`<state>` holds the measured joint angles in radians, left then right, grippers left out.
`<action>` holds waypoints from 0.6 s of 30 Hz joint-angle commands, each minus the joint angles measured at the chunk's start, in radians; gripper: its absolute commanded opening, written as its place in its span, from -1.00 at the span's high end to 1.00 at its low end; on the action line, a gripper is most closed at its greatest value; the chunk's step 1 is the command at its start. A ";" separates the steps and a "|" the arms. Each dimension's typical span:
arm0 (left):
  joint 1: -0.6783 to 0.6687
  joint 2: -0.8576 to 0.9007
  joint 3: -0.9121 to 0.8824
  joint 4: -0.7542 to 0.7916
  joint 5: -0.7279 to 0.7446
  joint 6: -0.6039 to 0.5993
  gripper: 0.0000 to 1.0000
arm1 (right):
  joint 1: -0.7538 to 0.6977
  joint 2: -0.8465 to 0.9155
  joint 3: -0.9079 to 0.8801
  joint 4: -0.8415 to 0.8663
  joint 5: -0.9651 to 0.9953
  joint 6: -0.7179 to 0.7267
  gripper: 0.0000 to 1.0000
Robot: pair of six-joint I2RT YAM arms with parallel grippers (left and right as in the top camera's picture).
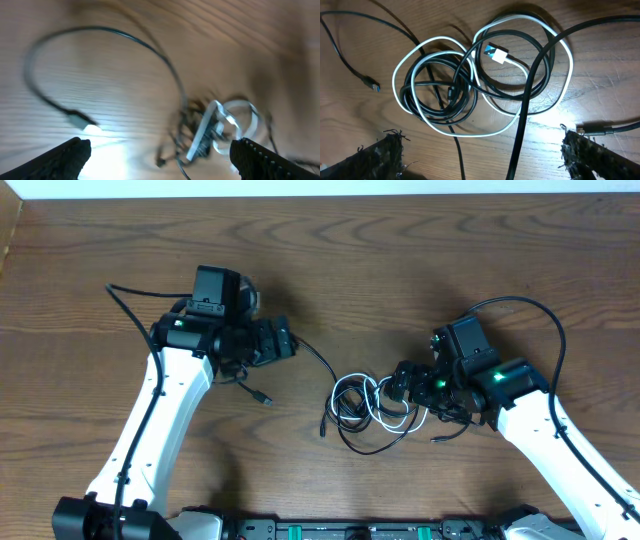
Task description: Untangle cables
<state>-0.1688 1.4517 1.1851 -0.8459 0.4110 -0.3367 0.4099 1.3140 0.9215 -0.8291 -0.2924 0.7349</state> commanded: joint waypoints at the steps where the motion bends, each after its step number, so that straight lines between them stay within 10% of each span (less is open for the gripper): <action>1: -0.019 0.008 -0.009 0.003 0.115 0.078 -0.89 | -0.003 0.000 0.008 -0.001 -0.005 0.012 -0.99; 18: -0.222 0.163 -0.009 -0.126 0.140 0.023 -0.61 | -0.003 0.000 0.008 -0.001 -0.005 0.012 -0.99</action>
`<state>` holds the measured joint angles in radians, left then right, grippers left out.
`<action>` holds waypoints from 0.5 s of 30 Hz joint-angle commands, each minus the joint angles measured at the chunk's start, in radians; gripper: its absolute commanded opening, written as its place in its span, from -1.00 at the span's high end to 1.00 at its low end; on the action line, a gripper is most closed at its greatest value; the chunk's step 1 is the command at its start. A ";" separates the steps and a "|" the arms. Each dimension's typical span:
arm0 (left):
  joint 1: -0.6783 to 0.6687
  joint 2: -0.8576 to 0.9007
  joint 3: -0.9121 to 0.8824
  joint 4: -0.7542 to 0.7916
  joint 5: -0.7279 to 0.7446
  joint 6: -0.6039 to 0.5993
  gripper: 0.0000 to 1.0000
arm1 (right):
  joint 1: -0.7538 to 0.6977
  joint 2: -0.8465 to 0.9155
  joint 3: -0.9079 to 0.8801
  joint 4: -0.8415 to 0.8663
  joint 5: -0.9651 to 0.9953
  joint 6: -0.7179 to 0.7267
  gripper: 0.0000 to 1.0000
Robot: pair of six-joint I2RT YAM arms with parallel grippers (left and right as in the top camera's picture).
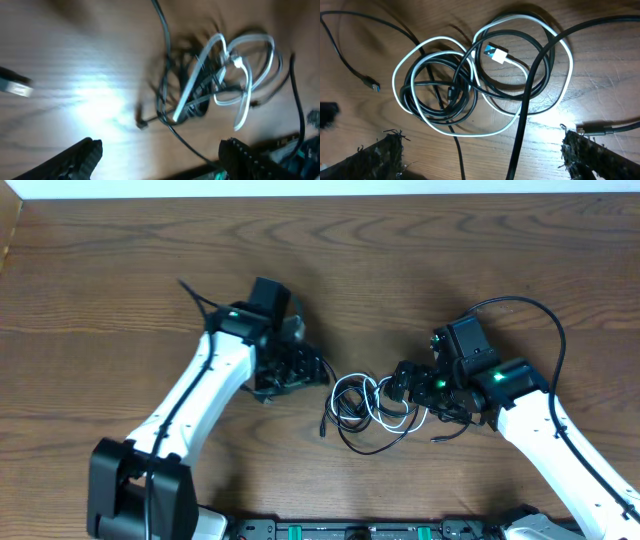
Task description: Untangle cables
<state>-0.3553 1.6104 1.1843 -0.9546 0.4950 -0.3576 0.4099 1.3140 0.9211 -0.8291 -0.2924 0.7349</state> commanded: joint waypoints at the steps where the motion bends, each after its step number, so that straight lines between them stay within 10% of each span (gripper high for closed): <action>1: -0.051 0.006 -0.009 -0.026 0.050 0.049 -0.61 | -0.003 0.000 0.008 -0.001 -0.005 0.012 -0.99; 15: -0.186 0.050 -0.011 -0.003 -0.059 -0.021 -0.61 | -0.003 0.000 0.008 0.145 -0.074 0.116 -0.99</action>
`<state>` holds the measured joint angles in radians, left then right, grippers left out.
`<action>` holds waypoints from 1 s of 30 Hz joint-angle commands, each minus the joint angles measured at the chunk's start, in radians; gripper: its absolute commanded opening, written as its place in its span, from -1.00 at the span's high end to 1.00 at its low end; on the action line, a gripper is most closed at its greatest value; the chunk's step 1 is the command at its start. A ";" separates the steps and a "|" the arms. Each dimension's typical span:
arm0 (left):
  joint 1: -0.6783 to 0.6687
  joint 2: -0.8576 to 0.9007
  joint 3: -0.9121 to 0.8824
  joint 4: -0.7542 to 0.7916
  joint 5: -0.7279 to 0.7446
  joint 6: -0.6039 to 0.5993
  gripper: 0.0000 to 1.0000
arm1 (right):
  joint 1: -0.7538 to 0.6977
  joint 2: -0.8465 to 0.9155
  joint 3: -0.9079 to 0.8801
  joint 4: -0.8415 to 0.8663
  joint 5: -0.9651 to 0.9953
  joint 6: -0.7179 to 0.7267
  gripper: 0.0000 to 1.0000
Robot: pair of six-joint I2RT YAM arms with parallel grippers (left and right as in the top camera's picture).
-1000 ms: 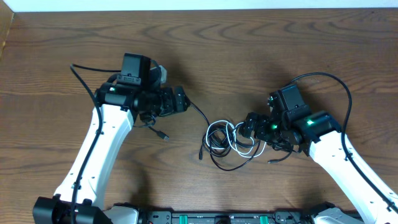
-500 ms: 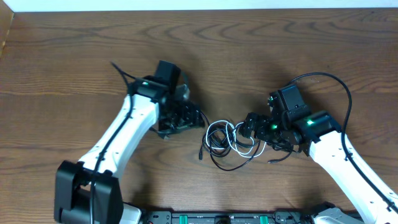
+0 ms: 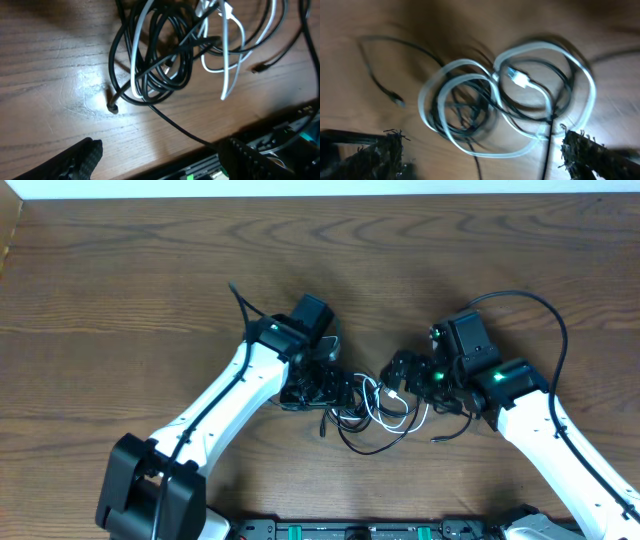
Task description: Untangle cables
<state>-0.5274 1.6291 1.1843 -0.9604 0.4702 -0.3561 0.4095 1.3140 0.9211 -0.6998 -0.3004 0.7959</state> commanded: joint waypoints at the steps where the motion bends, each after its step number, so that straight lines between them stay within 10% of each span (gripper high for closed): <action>1: -0.019 0.039 -0.012 0.011 -0.034 -0.023 -0.61 | -0.003 0.000 0.008 0.008 -0.154 0.052 -0.98; 6: -0.037 0.098 -0.012 0.075 -0.034 -0.023 -0.61 | -0.039 -0.001 0.008 0.070 -0.361 -0.110 -0.98; 14: -0.035 0.205 -0.012 0.156 -0.053 -0.053 -0.57 | -0.117 -0.001 0.008 -0.264 -0.117 -0.188 -0.99; 23: -0.016 0.250 -0.006 0.215 -0.064 -0.053 0.77 | -0.085 -0.001 -0.008 -0.364 -0.116 -0.292 -0.99; 30: 0.020 0.184 0.042 0.208 0.103 -0.002 0.85 | -0.038 0.000 -0.097 -0.230 -0.042 -0.142 -0.58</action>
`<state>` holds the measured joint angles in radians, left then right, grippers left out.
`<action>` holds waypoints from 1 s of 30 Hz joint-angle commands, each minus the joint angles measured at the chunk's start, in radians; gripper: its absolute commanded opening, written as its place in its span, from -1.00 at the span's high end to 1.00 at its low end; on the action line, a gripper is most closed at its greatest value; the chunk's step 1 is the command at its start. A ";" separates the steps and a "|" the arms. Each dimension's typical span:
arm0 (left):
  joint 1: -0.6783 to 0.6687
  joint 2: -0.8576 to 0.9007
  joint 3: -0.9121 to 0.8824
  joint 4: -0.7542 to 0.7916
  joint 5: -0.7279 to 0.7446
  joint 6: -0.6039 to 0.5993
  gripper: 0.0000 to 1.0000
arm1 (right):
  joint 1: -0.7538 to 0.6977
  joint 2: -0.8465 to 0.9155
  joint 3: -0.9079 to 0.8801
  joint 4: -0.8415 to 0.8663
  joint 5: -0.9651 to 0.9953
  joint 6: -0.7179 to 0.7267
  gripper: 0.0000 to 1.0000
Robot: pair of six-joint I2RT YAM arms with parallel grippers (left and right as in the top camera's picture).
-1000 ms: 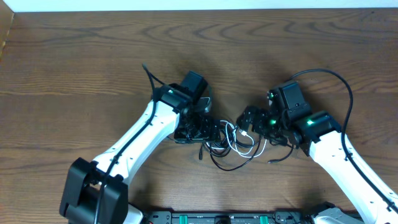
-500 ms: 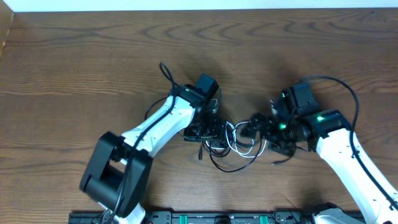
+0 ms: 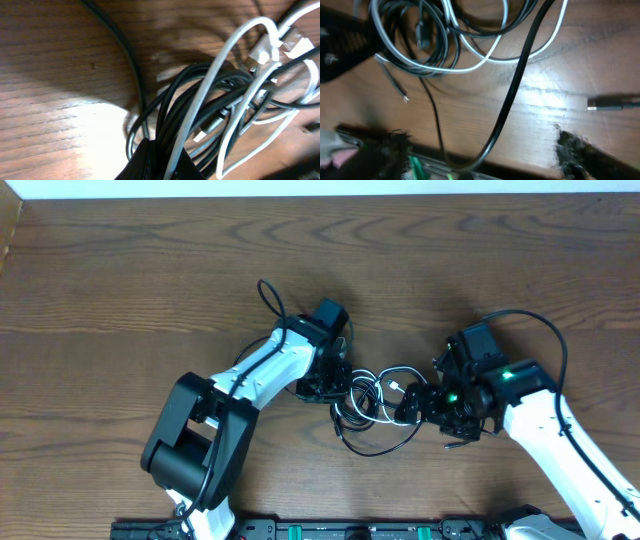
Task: Untangle cables
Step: 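Lift the grasped cables up and left with the left gripper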
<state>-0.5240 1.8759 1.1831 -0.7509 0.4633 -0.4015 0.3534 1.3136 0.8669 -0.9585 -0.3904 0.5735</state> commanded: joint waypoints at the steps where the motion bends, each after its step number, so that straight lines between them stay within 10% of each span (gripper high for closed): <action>1: 0.021 -0.086 0.053 -0.002 0.135 0.055 0.85 | 0.023 0.000 -0.061 0.062 0.047 0.092 -0.45; 12: 0.024 -0.443 0.066 0.039 0.166 0.056 0.85 | 0.040 0.000 -0.145 0.252 0.066 0.122 0.97; 21: 0.026 -0.628 0.066 -0.027 -0.299 -0.093 0.84 | 0.038 0.000 -0.145 0.217 0.183 0.125 0.98; 30: 0.188 -0.741 0.066 -0.041 -0.386 -0.224 0.85 | -0.014 0.000 -0.145 0.076 0.419 0.271 0.68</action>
<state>-0.3851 1.1664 1.2308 -0.7864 0.1326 -0.5507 0.3588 1.3140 0.7258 -0.8806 -0.0479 0.7963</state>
